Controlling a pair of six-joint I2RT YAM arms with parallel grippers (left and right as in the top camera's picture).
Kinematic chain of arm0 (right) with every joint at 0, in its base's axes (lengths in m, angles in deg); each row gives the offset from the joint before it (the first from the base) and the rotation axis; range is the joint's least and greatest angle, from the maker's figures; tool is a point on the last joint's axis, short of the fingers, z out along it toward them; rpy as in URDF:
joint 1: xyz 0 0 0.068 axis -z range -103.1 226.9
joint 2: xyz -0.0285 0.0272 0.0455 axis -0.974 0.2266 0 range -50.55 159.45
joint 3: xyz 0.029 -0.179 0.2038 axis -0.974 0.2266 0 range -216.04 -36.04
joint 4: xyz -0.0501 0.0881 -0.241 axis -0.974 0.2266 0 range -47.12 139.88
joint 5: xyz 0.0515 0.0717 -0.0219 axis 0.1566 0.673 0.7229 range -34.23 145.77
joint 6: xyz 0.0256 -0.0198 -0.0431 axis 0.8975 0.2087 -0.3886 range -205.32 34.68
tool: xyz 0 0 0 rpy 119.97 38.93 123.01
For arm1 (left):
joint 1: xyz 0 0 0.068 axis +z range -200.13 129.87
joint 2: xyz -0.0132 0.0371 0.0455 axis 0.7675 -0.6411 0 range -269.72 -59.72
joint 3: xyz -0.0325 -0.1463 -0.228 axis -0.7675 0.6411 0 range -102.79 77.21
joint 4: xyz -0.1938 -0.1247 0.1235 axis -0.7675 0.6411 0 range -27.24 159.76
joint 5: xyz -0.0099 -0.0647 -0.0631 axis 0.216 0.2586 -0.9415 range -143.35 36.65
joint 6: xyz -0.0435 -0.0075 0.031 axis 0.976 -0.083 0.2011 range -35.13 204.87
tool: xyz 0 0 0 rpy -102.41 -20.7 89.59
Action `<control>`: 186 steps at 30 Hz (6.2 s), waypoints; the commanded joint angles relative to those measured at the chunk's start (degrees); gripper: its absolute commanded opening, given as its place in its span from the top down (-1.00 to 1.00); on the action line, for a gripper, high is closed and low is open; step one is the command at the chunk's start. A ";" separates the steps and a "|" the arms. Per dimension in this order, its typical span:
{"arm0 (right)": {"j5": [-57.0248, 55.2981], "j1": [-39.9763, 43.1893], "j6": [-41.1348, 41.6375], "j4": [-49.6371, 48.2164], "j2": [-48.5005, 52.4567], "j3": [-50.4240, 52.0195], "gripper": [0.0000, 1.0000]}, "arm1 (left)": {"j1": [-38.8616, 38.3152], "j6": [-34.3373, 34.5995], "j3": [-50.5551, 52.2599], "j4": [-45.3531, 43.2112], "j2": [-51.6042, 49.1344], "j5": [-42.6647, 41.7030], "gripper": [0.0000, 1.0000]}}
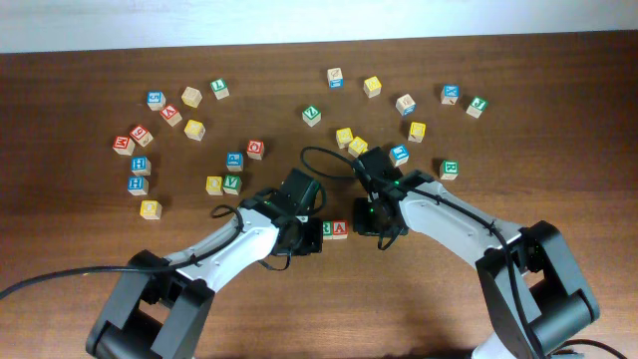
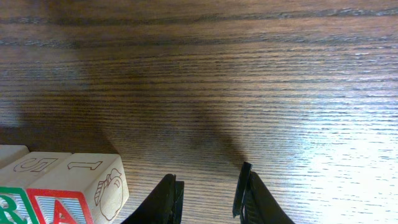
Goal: Spell out ICRA
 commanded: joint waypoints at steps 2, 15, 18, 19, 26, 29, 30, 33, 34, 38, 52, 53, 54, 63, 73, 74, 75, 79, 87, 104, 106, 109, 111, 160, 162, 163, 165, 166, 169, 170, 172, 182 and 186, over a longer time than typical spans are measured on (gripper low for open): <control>-0.92 -0.26 0.26 0.00 0.00 0.20 0.55 | -0.15 0.70 -0.46 0.31 -0.59 -4.55 1.00; -0.90 -0.26 0.26 -0.17 0.00 0.20 0.55 | -0.15 0.74 -0.46 -0.74 -0.59 -7.58 1.00; -0.90 -0.28 0.26 -0.17 0.00 0.20 0.55 | -0.15 0.76 -0.46 -0.98 -0.59 -7.58 1.00; -0.90 -0.26 0.26 -0.17 0.00 0.20 0.55 | -0.15 0.76 -0.46 -1.20 -0.59 -7.58 1.00; -0.90 -0.26 0.26 0.00 0.00 0.20 0.55 | -0.13 0.76 -0.46 -3.21 -0.59 -7.54 1.00; -0.90 -0.26 0.26 0.00 0.00 0.20 0.55 | -0.13 0.74 -0.46 -3.32 -0.59 -7.54 1.00; -0.90 -0.26 0.26 0.02 0.00 0.20 0.55 | -0.13 0.74 -0.46 -3.30 -0.59 -7.56 1.00; -0.61 -0.28 0.26 0.11 0.00 0.20 0.55 | -0.13 0.72 -0.46 -3.30 -0.59 -7.56 1.00; -0.04 -0.28 0.26 0.33 0.00 0.20 0.55 | -0.13 0.72 -0.48 -3.32 -0.57 -7.58 1.00; 1.31 -0.28 0.26 0.63 0.00 0.20 0.55 | -0.13 0.46 -0.57 -2.67 1.79 -7.61 1.00; 5.16 -0.33 1.79 -2.80 0.00 0.20 0.58 | 19.12 -1.03 -0.44 11.08 10.19 5.03 1.00; 6.10 -0.35 1.79 -3.50 0.00 0.20 0.59 | 18.49 -1.01 -0.44 10.58 8.33 4.44 1.00; 6.56 -0.35 1.79 -3.91 0.00 0.20 0.60 | 17.77 -1.03 -0.44 9.86 6.45 3.52 1.00; 6.91 -0.39 3.50 -4.31 0.00 0.20 0.63 | 13.79 -1.01 -0.44 4.59 -0.90 -6.27 1.00; 6.95 -0.39 3.48 -3.89 0.00 0.20 0.63 | 12.15 -1.03 -0.44 3.32 -0.90 -4.09 1.00; 7.21 -0.39 3.45 -3.87 0.00 0.20 0.63 | 12.15 -1.03 -0.46 3.30 -0.90 -4.11 1.00; 7.78 -0.39 3.48 -3.89 0.00 0.20 0.63 | 12.15 -1.05 -0.46 3.23 -0.90 -4.11 1.00; 8.48 -1.16 3.48 -4.26 0.00 0.20 0.65 | 12.13 -1.03 -0.46 3.13 -0.90 -4.35 1.00; 6.43 -4.33 3.45 -6.62 0.00 0.20 0.65 | 11.87 -1.05 -0.46 3.56 -0.90 -4.57 1.00; 4.63 -4.46 3.26 -5.16 0.00 0.20 0.67 | 11.93 -1.05 -0.46 3.17 -0.90 -4.96 1.00; 2.29 -4.39 3.26 -5.14 0.00 0.20 0.63 | 11.93 -1.05 -0.46 3.54 -0.90 -4.96 1.00; 2.14 -4.39 3.23 -5.29 0.00 0.20 0.61 | 11.91 -1.05 -0.46 4.48 -0.90 -4.96 1.00; 2.14 -4.39 3.23 -5.40 0.00 0.20 0.61 | 11.93 -1.05 -0.46 4.61 -0.90 -4.92 1.00; -1.95 5.05 4.52 0.50 0.00 0.20 0.51 | -2.69 11.93 -0.74 8.50 -0.33 12.90 1.00; -1.95 5.05 4.52 0.50 0.00 0.20 0.50 | -2.69 11.93 -0.74 8.48 -0.33 12.92 1.00; -1.95 5.05 4.52 0.50 0.00 0.20 0.51 | -2.69 11.93 -0.74 8.48 -0.33 12.92 1.00; -1.95 5.05 4.52 0.48 0.00 0.20 0.51 | -2.69 11.93 -0.74 8.48 -0.33 12.92 1.00; -1.95 5.05 4.52 0.50 0.00 0.20 0.51 | -2.69 11.93 -0.74 8.44 -0.33 12.94 1.00; -1.95 5.05 4.52 0.50 0.00 0.20 0.51 | -2.69 11.91 -0.74 8.11 -0.33 12.94 1.00; -1.95 5.05 4.52 0.50 0.00 0.20 0.51 | -2.69 11.91 -0.74 8.09 -0.33 12.94 1.00; -1.95 5.05 4.50 0.50 0.00 0.20 0.51 | -2.69 11.91 -0.74 8.02 -0.33 12.94 1.00; -1.95 5.05 4.50 0.48 0.00 0.20 0.51 | -2.69 11.91 -0.74 7.21 -0.33 13.55 1.00; -1.95 5.05 4.50 0.50 0.00 0.20 0.51 | -2.69 11.91 -0.74 7.23 -0.33 13.53 1.00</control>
